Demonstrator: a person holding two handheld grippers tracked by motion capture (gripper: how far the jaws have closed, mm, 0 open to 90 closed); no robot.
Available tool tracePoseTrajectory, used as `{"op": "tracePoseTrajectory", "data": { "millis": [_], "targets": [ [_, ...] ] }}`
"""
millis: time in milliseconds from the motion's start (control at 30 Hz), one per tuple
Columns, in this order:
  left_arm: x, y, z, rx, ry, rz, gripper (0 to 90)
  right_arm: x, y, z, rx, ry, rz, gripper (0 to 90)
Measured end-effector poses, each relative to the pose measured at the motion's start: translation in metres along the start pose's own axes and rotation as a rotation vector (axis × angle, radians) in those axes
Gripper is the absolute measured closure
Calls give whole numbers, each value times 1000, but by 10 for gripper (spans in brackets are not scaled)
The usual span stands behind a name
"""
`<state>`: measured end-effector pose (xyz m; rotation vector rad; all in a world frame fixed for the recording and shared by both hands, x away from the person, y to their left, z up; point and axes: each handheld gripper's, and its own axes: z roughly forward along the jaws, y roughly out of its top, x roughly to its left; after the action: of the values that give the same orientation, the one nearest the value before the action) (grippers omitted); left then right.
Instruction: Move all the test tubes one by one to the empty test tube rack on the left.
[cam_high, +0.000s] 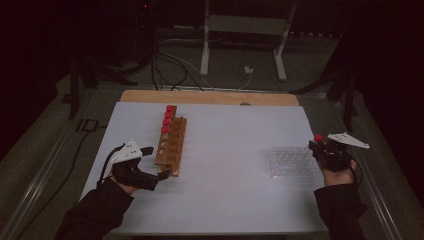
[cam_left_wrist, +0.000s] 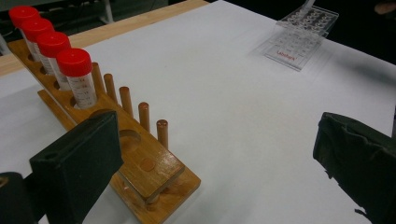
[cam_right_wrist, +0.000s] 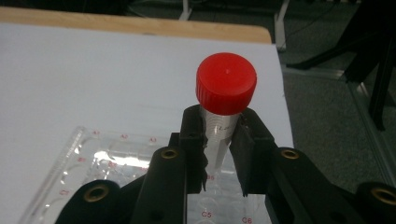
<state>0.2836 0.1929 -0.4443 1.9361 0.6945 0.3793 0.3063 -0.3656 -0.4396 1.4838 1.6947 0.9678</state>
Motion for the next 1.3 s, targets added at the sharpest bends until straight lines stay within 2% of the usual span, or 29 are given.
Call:
{"op": "tracePoseTrajectory", "data": {
  "millis": [133, 300, 600, 900, 1300],
  "targets": [
    [-1, 1, 0, 2, -2, 3, 19, 2, 5, -10, -30, 9, -5, 742],
    [-1, 2, 0, 3, -4, 5, 19, 12, 12, -20, -56, 28, -28, 742],
    [-3, 4, 1, 9, -13, 12, 19, 42, 22, -29, -82, 123, -86, 742],
    [-6, 9, 4, 9, -28, 22, 19, 76, 24, -27, -68, 216, -152, 742],
    [-14, 18, 15, 8, -71, 49, 19, 115, 16, -19, -26, 325, -222, 741]
  ]
}}
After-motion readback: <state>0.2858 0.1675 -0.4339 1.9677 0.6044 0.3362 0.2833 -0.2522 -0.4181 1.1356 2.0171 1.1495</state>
